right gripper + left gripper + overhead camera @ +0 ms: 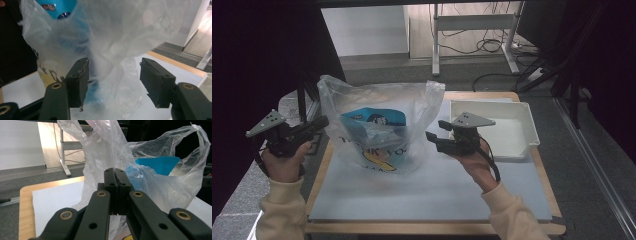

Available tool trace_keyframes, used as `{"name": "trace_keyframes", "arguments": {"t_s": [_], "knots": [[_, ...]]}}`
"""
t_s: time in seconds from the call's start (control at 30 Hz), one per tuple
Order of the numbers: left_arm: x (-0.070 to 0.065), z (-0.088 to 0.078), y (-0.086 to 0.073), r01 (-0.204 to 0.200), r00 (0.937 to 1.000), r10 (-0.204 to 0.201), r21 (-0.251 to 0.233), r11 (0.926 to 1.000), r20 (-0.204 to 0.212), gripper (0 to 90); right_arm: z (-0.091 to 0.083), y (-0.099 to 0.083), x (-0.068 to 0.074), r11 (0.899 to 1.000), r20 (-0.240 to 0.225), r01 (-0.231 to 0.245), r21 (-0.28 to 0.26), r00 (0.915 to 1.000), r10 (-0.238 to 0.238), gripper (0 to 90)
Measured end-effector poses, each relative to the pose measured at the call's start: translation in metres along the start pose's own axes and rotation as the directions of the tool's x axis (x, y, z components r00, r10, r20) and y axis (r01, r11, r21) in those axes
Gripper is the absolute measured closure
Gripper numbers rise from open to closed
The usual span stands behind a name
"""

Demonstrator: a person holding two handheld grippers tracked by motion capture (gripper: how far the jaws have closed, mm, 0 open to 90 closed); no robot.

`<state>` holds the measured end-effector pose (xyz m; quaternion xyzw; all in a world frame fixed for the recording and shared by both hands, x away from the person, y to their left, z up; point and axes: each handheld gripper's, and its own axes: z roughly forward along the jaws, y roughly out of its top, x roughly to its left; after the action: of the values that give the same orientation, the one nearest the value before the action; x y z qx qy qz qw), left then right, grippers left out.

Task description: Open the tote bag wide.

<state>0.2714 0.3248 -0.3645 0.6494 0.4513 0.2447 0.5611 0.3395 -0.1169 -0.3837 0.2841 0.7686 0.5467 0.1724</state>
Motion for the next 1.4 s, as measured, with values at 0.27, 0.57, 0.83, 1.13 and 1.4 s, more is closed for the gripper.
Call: {"name": "trace_keyframes", "arguments": {"t_s": [0.27, 0.57, 0.83, 1.13, 1.4], "knots": [[0.000, 0.000, 0.000, 0.000, 1.0000, 0.000, 0.002, 1.0000, 0.001, 90.0, 0.009, 0.016, 0.001, 1.000, -0.019, 0.005, -0.009, 0.9998, -0.005, 46.2], [0.000, 0.000, 0.000, -0.001, 1.0000, 0.001, -0.001, 1.0000, 0.003, 90.0, 0.021, 0.034, 0.005, 0.999, -0.070, 0.036, -0.006, 0.9969, -0.037, 75.0], [0.001, -0.004, 0.000, 0.001, 1.0000, -0.001, -0.010, 1.0000, 0.001, 90.0, 0.027, 0.037, 0.006, 0.998, -0.084, 0.066, -0.005, 0.9943, -0.066, 88.6], [0.001, -0.007, 0.001, 0.001, 1.0000, -0.001, -0.019, 0.9998, 0.002, 90.0, 0.023, 0.041, 0.006, 0.996, -0.049, 0.088, -0.028, 0.9948, -0.089, 88.8], [0.002, -0.011, -0.001, 0.004, 1.0000, -0.004, -0.023, 0.9997, -0.003, 90.0, 0.022, 0.042, 0.005, 0.994, -0.020, 0.104, -0.038, 0.9943, -0.105, 88.8]]}}
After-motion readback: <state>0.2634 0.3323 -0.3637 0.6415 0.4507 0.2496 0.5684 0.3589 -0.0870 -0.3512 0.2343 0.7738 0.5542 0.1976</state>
